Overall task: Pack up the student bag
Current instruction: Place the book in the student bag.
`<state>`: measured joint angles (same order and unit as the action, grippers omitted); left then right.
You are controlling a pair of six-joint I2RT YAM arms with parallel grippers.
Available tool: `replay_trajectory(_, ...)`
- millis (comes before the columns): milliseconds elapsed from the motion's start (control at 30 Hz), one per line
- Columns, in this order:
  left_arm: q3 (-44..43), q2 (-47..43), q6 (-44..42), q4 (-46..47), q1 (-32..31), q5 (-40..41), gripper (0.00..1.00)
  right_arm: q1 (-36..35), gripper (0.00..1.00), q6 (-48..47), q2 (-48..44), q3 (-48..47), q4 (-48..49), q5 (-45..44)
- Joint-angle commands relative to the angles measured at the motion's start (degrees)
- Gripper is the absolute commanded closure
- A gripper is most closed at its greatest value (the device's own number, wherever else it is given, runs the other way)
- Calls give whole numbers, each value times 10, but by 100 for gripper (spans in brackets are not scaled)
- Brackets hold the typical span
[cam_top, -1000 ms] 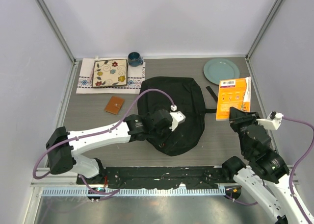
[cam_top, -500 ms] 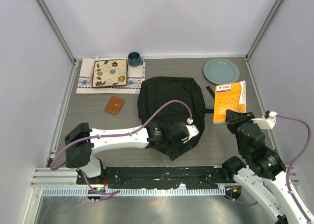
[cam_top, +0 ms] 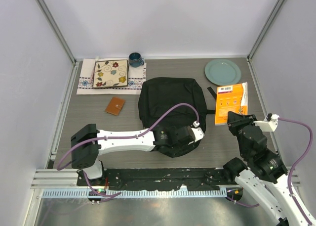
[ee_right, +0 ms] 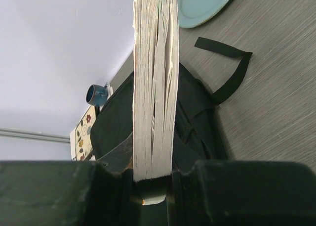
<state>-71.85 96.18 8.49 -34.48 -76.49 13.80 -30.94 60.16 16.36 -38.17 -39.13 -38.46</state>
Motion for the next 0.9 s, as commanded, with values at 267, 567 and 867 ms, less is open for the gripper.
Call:
replay_trajectory(267,-19,7,-1,27,-2,-24,54,0,98,14,-15,1,27,-26)
replay_trajectory(567,-26,18,-2,26,-2,-23,55,0,98,15,-19,2,21,-29)
replay_trajectory(867,-29,14,4,25,-2,-26,100,0,97,15,-20,2,20,-29)
